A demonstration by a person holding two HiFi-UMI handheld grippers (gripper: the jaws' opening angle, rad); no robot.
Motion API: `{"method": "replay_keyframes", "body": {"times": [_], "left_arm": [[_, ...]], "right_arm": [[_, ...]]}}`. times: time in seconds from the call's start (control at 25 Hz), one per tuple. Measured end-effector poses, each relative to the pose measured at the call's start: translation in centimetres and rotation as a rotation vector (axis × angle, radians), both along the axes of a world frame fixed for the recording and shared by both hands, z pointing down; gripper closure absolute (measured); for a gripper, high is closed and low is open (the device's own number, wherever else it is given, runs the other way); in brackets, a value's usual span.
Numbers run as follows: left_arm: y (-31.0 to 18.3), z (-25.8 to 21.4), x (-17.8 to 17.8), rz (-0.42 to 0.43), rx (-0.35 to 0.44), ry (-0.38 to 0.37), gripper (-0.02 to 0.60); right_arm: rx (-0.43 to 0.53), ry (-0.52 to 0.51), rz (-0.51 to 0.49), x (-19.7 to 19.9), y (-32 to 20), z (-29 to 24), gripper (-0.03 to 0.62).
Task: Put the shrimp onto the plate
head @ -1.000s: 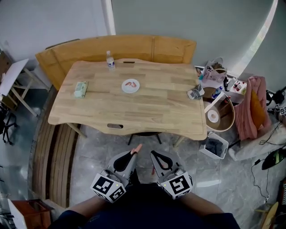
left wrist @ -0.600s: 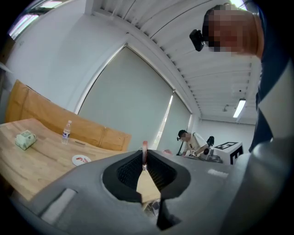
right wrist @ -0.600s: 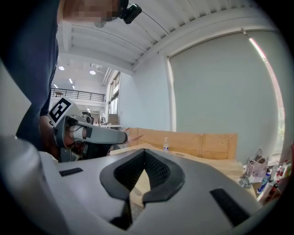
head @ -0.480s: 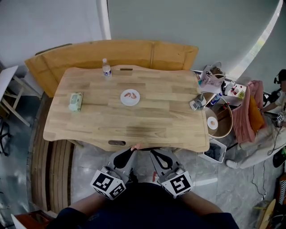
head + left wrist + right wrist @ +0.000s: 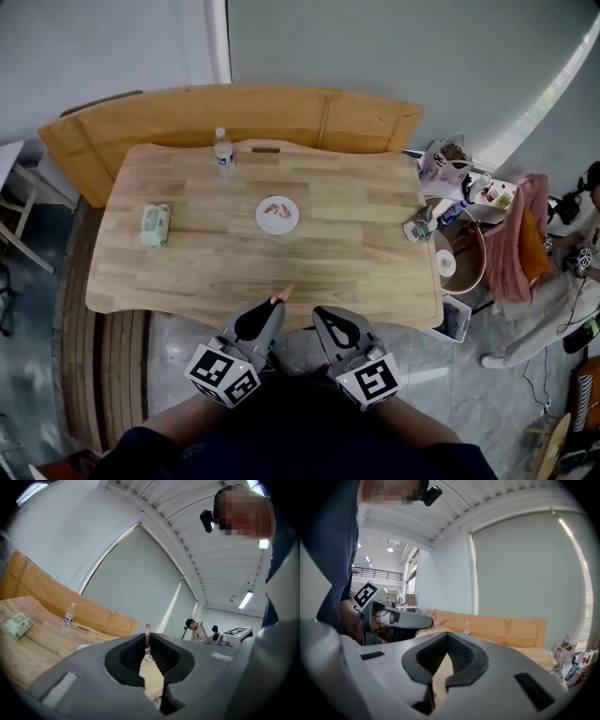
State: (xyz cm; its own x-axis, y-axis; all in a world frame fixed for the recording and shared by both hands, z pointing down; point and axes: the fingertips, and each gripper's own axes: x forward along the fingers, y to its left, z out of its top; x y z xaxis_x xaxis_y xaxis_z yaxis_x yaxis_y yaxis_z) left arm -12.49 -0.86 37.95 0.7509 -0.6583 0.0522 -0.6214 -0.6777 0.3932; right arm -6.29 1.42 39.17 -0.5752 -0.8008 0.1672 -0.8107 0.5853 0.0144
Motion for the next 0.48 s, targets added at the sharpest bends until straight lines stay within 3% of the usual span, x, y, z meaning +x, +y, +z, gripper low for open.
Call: {"method": "replay_keyframes", "body": {"times": [0.48], "left_arm": [[-5.3,1.4,0.9,-0.095,-0.072,-0.025,0.548]], "right_arm": [[0.003,-0.02,-0.114,1.4,-5.2,-0.1,0.585]]}}
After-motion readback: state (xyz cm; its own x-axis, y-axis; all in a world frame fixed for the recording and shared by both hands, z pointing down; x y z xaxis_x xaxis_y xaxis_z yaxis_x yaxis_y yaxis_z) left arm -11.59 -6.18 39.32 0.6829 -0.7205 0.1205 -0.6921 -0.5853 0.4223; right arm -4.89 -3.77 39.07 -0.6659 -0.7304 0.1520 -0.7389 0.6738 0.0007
